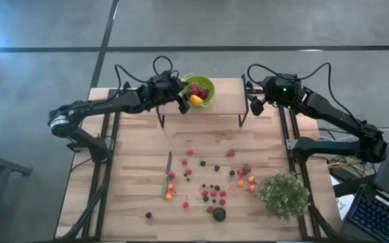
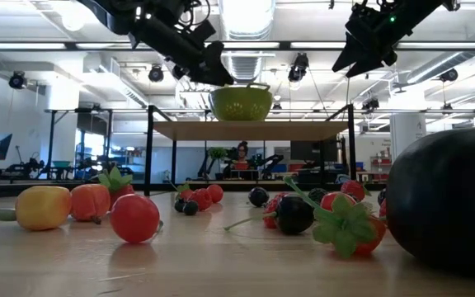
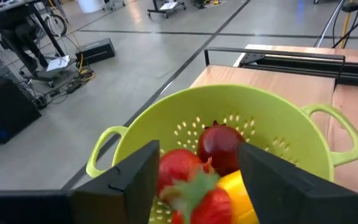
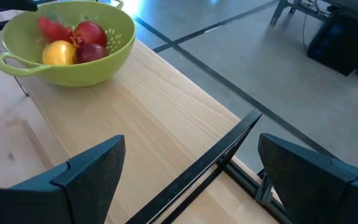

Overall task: Pick & Place Fruit
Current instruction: Put the strawberry into the green colander on the shelf

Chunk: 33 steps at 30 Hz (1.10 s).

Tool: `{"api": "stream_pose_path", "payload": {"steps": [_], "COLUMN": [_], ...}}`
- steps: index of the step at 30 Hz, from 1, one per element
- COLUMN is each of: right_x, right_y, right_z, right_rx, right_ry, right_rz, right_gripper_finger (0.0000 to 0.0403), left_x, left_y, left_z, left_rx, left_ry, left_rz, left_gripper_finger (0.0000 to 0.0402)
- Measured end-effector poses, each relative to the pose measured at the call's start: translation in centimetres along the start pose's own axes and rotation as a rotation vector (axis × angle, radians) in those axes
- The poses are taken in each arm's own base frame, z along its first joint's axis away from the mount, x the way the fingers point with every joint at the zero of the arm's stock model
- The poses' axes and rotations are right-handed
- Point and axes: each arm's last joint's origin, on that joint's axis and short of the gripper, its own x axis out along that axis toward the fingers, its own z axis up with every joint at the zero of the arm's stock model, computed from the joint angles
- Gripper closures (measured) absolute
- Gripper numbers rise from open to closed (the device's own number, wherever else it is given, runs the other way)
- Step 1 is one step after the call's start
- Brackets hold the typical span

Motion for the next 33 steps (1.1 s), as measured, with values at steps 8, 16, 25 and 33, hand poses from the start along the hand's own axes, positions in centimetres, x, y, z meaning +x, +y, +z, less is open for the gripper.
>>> {"api": "stream_pose_path", "payload": {"steps": [8,16,25,33], "right_x": [0.0,0.0,0.0,-0.2], "right_y": [0.0,0.0,0.0,1.1], "right_z": [0.0,0.0,-0.1,-0.5], "right_rx": [-0.001,-0.002,-0.006,-0.069], "right_ry": [0.001,0.005,0.013,0.041], "right_rz": [0.000,0.001,0.000,0.064], "right_gripper_finger": [0.0039,0.0039,0.0039,0.0039], "left_x": [-0.4,-1.6,-3.8,-5.4], "left_y": [0.0,-1.3,-4.1,-7.1], "left_z": [1.6,4.2,4.7,3.1], "left_rx": [-0.007,0.016,0.092,0.163], "left_ry": [-0.030,0.011,0.224,0.374], "left_rz": [-0.004,-0.136,-0.298,-0.403], "left_gripper_finger": [0.0156,0.0158,0.0159,0.0160]}}
